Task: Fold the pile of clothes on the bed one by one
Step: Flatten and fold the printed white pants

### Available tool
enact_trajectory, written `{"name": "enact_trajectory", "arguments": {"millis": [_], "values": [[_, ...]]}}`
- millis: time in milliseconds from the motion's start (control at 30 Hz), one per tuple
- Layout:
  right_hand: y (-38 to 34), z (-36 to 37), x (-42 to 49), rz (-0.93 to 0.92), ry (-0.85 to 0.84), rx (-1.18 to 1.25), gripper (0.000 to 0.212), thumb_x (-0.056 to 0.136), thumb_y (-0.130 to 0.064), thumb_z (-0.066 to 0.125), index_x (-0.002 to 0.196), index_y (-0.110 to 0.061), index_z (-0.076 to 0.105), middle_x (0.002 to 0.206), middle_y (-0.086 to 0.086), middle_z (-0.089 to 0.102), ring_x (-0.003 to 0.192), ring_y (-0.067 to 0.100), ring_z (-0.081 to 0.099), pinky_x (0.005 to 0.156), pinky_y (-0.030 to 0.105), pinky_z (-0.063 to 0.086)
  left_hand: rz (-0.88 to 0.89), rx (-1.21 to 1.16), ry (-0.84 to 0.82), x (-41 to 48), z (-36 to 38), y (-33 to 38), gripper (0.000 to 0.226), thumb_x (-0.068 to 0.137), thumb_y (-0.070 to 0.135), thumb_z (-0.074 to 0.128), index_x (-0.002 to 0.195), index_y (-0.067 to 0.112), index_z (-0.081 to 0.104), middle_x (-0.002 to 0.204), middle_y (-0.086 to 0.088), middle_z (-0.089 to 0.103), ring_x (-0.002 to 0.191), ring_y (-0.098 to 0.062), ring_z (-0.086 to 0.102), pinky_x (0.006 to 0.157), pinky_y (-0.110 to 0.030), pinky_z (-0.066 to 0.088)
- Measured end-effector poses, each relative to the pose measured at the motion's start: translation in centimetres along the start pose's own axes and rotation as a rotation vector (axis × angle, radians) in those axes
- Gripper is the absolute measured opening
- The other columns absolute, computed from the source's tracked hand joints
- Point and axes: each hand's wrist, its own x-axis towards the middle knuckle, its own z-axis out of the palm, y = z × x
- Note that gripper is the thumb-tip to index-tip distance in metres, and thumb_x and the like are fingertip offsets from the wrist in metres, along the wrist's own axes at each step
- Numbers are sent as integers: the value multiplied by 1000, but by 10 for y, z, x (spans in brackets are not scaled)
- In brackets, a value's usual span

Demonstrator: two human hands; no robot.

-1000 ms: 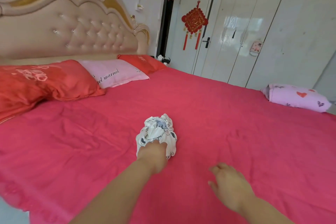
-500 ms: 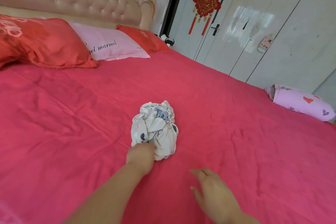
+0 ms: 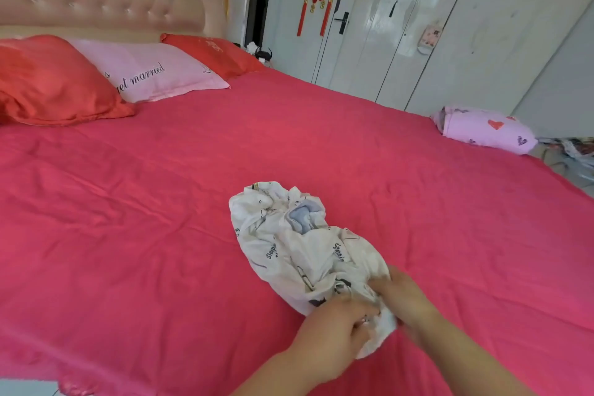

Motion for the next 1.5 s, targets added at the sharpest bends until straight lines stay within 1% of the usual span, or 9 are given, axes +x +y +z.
{"name": "enact_trajectory", "arguments": {"millis": [267, 400, 567, 800, 1033, 1133, 1200, 1300, 1500], "values": [[32, -128, -70, -57, 46, -208, 25, 83, 7, 50, 91, -8, 68, 82, 6, 69, 76, 19, 62, 69, 30, 47, -129, 34, 296, 20, -9, 38, 30, 90, 21, 55, 120, 18, 58, 122, 0, 51, 101, -9, 51, 90, -21, 39], [54, -183, -96, -58, 165, -174, 28, 82, 10, 50, 79, -12, 67, 69, 2, 66, 60, 11, 59, 52, 18, 45, -368, 21, 186, 27, 10, 40, 61, 81, 35, 66, 130, 9, 41, 123, -7, 48, 113, -22, 48, 88, -30, 41], [107, -206, -96, 88, 263, -137, 30, 80, 8, 52, 85, -15, 70, 79, 9, 69, 70, 20, 61, 64, 30, 46, -592, -332, -64, 24, 52, 56, 19, 82, 23, 65, 77, 11, 51, 73, 1, 50, 65, -13, 48, 57, -27, 41], [137, -198, -85, 11, 373, -438, 49, 82, 0, 56, 127, -18, 54, 122, 4, 60, 98, 15, 54, 73, 21, 33, -516, -589, 17, 35, 46, 85, 17, 87, 16, 59, 92, 1, 63, 87, -15, 61, 83, -25, 59, 78, -41, 51], [76, -157, -98, -449, 24, -585, 75, 68, -42, 73, 134, -28, 42, 123, -22, 39, 120, -2, 32, 103, 15, 23, -355, -748, 27, 50, 6, 143, 13, 93, 13, 54, 93, 7, 65, 90, -12, 65, 78, -20, 62, 80, -39, 52], [54, -152, -97, -484, 178, -731, 19, 80, -31, 66, 93, -22, 56, 93, -10, 52, 100, 15, 50, 75, 23, 32, -290, -758, 70, 57, -9, 163, 15, 93, 15, 53, 85, 10, 65, 84, -9, 66, 75, -19, 62, 79, -37, 54], [42, -165, -99, -454, 331, -678, 27, 86, -26, 60, 69, -22, 39, 69, -6, 44, 78, 24, 48, 60, 31, 23, -263, -813, 135, 62, -23, 172, 17, 93, 15, 53, 83, 10, 64, 74, -4, 67, 65, -13, 64, 63, -25, 57], [24, -199, -104, -454, 516, -458, 31, 87, -19, 58, 65, -23, 38, 58, -7, 41, 67, 23, 43, 51, 20, 29, -277, -877, 203, 68, -40, 184, 17, 93, 15, 54, 79, 6, 59, 68, -5, 59, 50, -10, 59, 48, -16, 52], [-10, -239, -121, -561, 662, -413, 11, 85, -8, 58, 80, -17, 55, 65, -12, 50, 68, 16, 46, 55, 18, 31, -191, -820, 265, 74, -49, 204, 16, 91, 16, 58, 77, 8, 60, 66, -6, 58, 51, -7, 56, 53, -16, 52]]}}
